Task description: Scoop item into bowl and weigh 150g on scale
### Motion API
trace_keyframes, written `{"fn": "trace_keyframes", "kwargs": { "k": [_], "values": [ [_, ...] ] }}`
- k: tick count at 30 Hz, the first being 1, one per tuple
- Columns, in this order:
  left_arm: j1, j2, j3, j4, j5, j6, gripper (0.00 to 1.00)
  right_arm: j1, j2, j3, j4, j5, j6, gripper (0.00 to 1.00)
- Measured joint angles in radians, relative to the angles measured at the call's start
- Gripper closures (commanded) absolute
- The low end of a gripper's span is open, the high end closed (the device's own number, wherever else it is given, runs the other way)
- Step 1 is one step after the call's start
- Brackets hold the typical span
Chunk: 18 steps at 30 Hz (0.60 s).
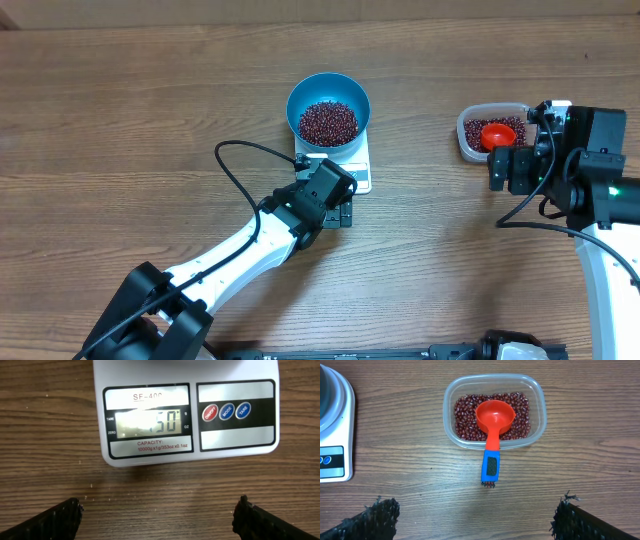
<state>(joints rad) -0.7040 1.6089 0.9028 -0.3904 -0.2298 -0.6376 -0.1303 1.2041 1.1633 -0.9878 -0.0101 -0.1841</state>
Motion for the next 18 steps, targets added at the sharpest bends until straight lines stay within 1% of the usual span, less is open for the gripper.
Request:
{"fn": "trace_keyframes", "kwargs": {
  "k": [11, 15, 18],
  "values": [
    [-0.003, -0.011, 0.0, -0.001, 0.011, 0.0, 0.0, 0.0, 0.0, 0.0, 0.0, -0.001, 0.0, 0.0],
    [-0.014, -0.055, -0.019, 0.005, -0.019, 0.0, 0.01, 0.0, 0.0, 0.0, 0.0, 0.0, 0.0, 0.0],
    [-0.019, -0.11, -0.077, 0.042, -0.047, 0.0, 0.01, 0.0, 0.0, 0.0, 0.0, 0.0, 0.0, 0.0]
  ]
}}
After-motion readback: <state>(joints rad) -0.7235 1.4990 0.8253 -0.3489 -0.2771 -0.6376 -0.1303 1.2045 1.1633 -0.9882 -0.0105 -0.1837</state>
